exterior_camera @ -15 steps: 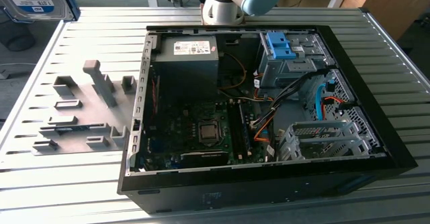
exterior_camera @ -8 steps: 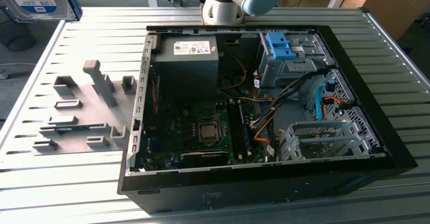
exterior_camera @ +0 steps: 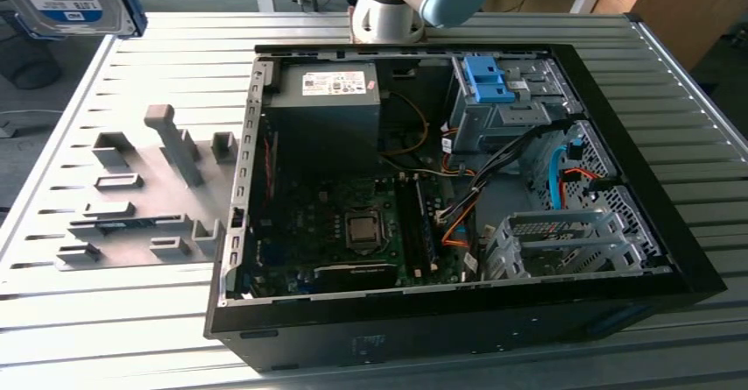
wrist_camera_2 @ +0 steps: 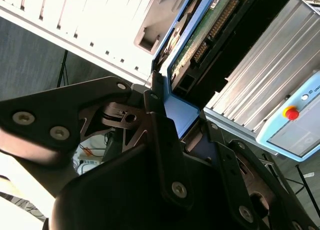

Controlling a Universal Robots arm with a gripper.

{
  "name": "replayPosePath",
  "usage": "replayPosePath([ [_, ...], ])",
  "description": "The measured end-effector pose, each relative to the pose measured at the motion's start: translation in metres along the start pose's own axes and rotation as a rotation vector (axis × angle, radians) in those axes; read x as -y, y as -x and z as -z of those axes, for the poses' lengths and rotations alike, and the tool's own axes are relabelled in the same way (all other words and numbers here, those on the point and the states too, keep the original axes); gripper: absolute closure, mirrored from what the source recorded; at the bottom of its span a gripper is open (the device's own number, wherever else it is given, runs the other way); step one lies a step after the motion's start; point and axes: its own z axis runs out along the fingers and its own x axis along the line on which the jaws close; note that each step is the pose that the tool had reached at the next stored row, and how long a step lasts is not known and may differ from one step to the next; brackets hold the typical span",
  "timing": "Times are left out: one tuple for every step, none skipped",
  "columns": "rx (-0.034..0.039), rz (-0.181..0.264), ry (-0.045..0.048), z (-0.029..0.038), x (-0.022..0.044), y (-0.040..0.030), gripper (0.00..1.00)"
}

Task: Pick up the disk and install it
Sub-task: 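Pick up the disk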

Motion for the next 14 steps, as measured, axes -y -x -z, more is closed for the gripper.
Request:
replayPosePath([
  [0.0000, 0.000, 0.0000, 0.0000, 0.0005, 0.0000, 0.64],
  [0.0000, 0.000, 0.0001, 0.0001, 0.0009, 0.0000, 0.64],
  [0.0000, 0.000, 0.0000, 0.0000, 0.0014, 0.0000, 0.64],
  [0.0000, 0.000, 0.0000, 0.0000, 0.0018, 0.0000, 0.64],
  [0.0001, 0.000, -0.0001, 0.0000, 0.0021, 0.0000, 0.64],
  [0.0000, 0.000, 0.0000, 0.0000, 0.0025, 0.0000, 0.64],
  [0.0000, 0.000, 0.0000, 0.0000, 0.0029, 0.0000, 0.64],
  [0.0000, 0.000, 0.0000, 0.0001, 0.0034, 0.0000, 0.64],
  [0.0000, 0.000, 0.0000, 0.0001, 0.0039, 0.0000, 0.64],
  [0.0000, 0.000, 0.0000, 0.0001, 0.0044, 0.0000, 0.64],
  [0.0000, 0.000, 0.0000, 0.0001, 0.0051, 0.0000, 0.64],
  [0.0000, 0.000, 0.0000, 0.0002, 0.0059, 0.0000, 0.64],
  [0.0000, 0.000, 0.0000, 0.0002, 0.0067, 0.0001, 0.64],
  [0.0000, 0.000, 0.0000, 0.0001, 0.0076, 0.0001, 0.64],
])
